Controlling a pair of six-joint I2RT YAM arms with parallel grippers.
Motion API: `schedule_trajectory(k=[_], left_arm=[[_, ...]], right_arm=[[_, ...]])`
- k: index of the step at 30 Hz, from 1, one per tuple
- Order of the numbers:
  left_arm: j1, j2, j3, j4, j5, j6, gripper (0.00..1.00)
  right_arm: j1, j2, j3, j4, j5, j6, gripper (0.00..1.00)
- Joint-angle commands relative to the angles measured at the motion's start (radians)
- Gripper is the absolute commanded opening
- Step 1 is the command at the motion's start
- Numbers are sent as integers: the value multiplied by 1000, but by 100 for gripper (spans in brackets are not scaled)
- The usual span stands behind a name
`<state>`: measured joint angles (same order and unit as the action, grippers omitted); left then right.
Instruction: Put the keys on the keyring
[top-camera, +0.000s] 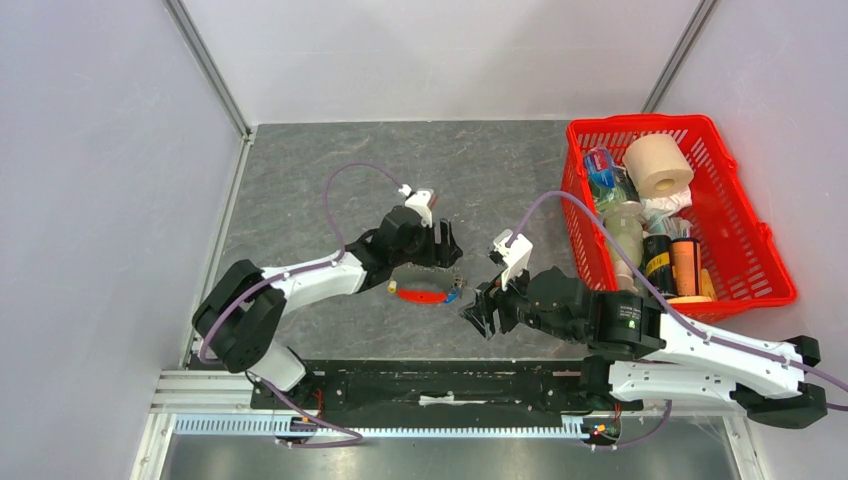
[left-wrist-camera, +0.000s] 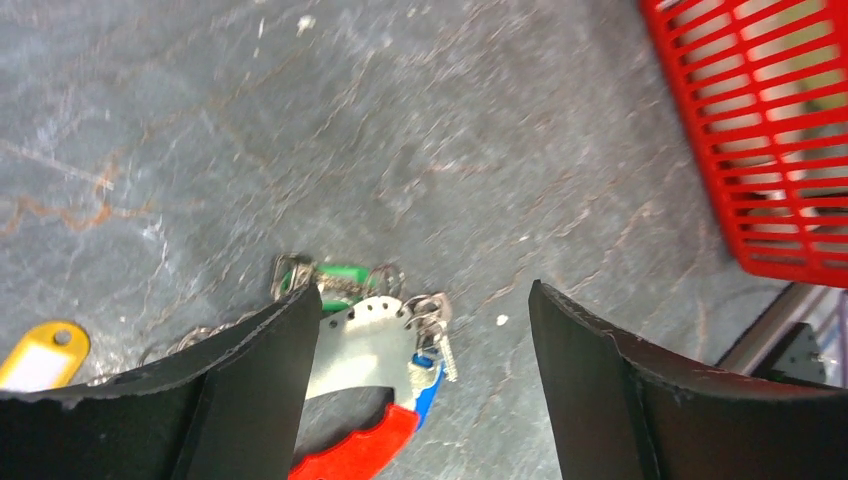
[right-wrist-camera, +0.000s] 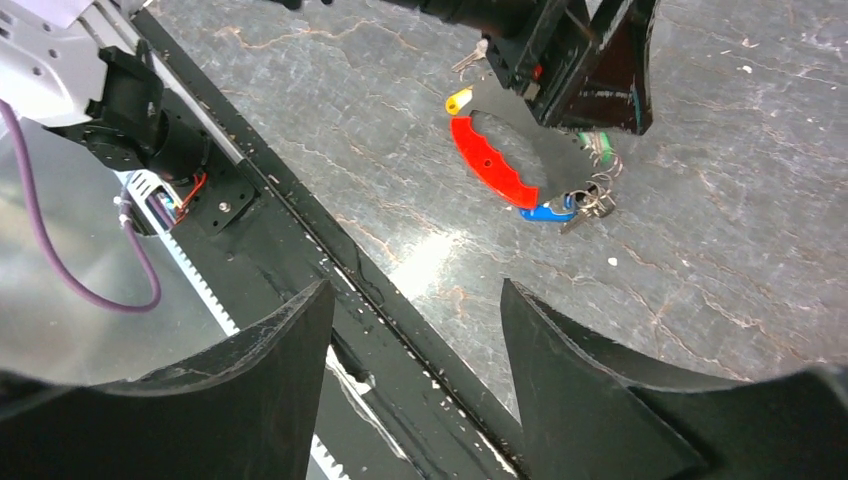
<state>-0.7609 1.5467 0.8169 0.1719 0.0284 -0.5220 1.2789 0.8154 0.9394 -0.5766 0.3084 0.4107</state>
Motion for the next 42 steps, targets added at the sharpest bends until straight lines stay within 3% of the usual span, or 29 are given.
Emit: schedule_trajectory(k=[1,3,5,6,19,26,34,42], left_arm=[[-2,-108,114,-63,30,83,83],[-2,-153,154,-122,38,109,84],[-2,-195,184,-165,40,128,84],[-1,-218,199,-216,40,140,84],[-2,-496,276,-482,-138,273,87],[-2,-674,235,-520,-239,355,88],[-2,-800,220,-606,-262,369,88],[-2,-869,201,-623,-260,384,88]], right_arm=[[1,3,31,-17,75,6,73],[1,15,54,-31,100,1,81],[1,29,76,-42,132,-6,96],[1,38,89,-49,150,-10,97],[0,172,282,-134,469,-12,97],[1,247,376,-141,665,-85,97],[1,276,382,-41,692,-198,97],[2,329,436,-40,772,-177,97]])
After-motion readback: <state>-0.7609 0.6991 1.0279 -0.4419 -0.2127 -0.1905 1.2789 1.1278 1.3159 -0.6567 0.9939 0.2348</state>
